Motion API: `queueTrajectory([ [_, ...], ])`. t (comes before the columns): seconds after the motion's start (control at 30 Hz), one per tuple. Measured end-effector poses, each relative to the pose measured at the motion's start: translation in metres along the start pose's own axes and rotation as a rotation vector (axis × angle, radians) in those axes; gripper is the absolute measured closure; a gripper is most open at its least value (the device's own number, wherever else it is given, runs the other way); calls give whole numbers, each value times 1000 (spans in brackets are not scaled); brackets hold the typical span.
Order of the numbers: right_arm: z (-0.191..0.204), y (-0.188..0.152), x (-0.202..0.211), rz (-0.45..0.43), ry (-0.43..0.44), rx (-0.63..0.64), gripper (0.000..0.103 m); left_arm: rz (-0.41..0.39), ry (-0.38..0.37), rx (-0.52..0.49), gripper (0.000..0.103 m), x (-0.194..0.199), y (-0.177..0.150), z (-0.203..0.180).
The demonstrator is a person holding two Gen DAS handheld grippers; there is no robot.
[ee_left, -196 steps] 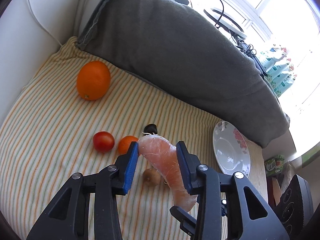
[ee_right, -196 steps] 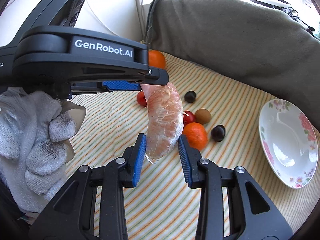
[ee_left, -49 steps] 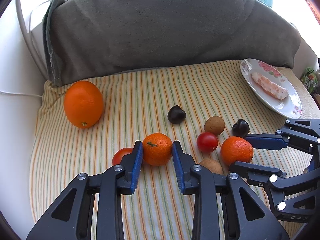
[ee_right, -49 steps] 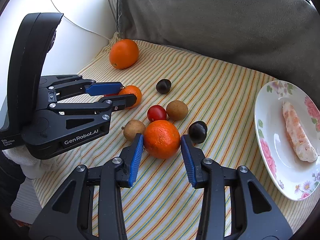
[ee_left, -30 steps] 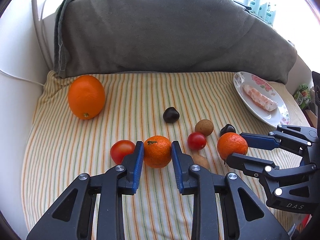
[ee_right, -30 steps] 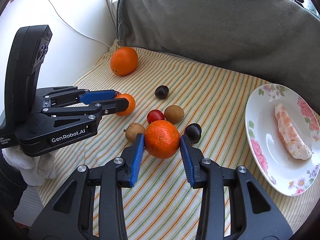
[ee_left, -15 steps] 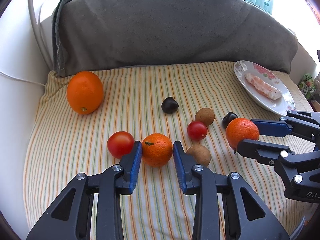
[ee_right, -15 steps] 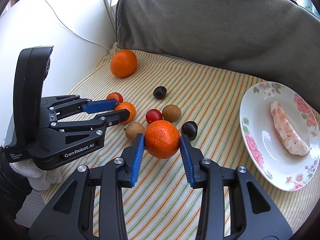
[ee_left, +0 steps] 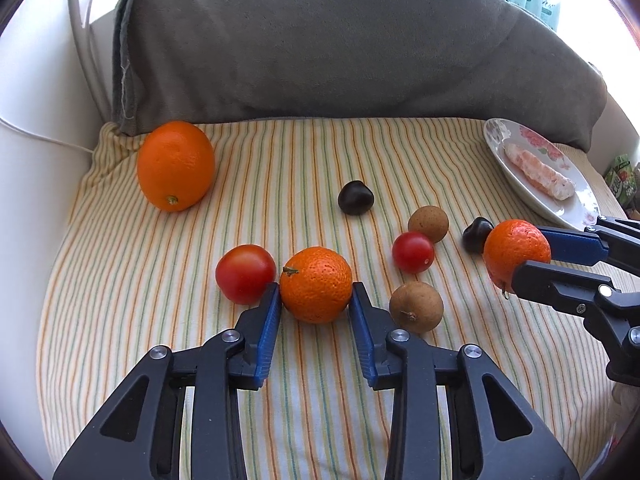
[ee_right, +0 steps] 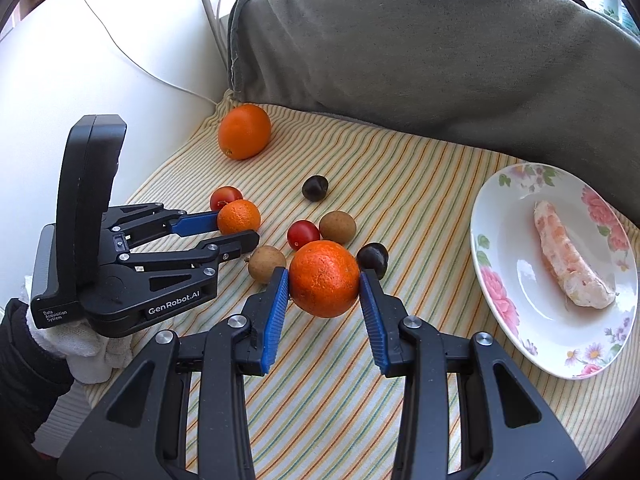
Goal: Organize fruits
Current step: 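Carry mandarins onto the plate with both tools and open both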
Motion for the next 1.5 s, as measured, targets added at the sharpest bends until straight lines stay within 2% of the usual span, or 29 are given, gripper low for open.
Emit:
queueTrajectory([
  [0.27, -11, 3, 15, -36, -11, -23, 65, -70, -34, 22, 70, 30, 9, -6],
  [0.63, -57, 8, 51, -104, -49, -96, 65, -140, -151, -2, 70, 42, 35, -51],
  [0.9, -98, 16, 76, -154, -90, -157, 65, -149, -214, -19, 70, 41, 46, -85],
  [1.23, -144, 29, 90, -192, -138, -221, 65, -155, -250, -50, 70, 38, 67, -117],
  [1.5, -170, 33, 87, -187, -158, -247, 65, -152, -250, -80, 70, 34, 81, -137],
])
Point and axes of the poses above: each gripper's, at about its wrist camera, not at the fingertips, and x roughly against the way its jaws point, z to its left, y to its top, the point moved 2 cm from there along -x, roughly the way its jaws point, and after that the axes turned 11 degrees about -x, right-handed, at the moved point
